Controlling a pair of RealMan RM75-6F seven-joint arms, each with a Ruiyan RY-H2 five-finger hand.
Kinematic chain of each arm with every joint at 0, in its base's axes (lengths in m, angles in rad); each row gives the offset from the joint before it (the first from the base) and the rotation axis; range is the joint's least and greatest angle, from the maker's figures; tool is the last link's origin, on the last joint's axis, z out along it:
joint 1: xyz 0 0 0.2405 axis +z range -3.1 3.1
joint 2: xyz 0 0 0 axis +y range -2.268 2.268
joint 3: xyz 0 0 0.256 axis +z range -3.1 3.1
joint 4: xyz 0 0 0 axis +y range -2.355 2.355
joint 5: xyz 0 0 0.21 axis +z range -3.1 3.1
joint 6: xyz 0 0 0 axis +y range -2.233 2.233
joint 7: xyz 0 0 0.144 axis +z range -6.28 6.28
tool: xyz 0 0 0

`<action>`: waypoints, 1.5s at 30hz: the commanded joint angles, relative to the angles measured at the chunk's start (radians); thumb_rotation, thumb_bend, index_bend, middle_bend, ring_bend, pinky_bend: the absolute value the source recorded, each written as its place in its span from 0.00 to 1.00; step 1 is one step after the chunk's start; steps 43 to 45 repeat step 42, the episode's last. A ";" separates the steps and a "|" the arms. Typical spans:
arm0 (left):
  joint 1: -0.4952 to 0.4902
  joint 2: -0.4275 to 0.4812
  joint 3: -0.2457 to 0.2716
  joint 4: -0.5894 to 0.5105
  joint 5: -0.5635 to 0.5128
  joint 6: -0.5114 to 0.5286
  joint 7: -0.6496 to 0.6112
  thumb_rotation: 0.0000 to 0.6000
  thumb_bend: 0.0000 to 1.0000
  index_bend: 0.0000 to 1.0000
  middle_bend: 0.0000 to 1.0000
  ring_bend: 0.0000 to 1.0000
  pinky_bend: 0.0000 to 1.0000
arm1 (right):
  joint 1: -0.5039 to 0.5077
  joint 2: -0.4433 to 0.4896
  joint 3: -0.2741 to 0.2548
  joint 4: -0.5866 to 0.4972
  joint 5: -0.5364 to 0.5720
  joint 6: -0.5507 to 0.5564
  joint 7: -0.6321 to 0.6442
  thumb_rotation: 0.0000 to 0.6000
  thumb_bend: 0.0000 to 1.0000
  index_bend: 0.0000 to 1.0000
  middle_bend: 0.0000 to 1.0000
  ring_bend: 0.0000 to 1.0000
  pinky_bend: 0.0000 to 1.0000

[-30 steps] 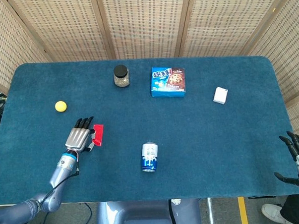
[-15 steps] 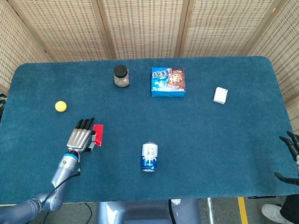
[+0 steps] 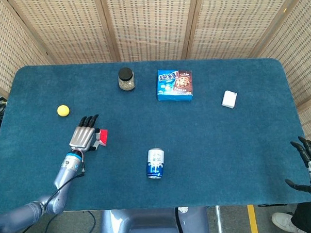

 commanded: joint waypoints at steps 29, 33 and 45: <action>-0.025 0.271 -0.015 -0.573 0.147 -0.094 -0.427 1.00 0.48 0.70 0.00 0.00 0.00 | -0.004 0.001 -0.001 -0.007 -0.004 0.006 -0.007 1.00 0.00 0.11 0.00 0.00 0.00; -0.037 0.289 0.019 -0.619 0.172 -0.144 -0.468 1.00 0.48 0.70 0.00 0.00 0.00 | -0.007 0.001 -0.001 -0.004 -0.005 0.012 -0.003 1.00 0.00 0.11 0.00 0.00 0.00; -0.058 0.271 0.034 -0.626 0.176 -0.162 -0.517 1.00 0.48 0.69 0.00 0.00 0.00 | -0.007 0.002 0.000 -0.001 -0.003 0.012 0.004 1.00 0.00 0.11 0.00 0.00 0.00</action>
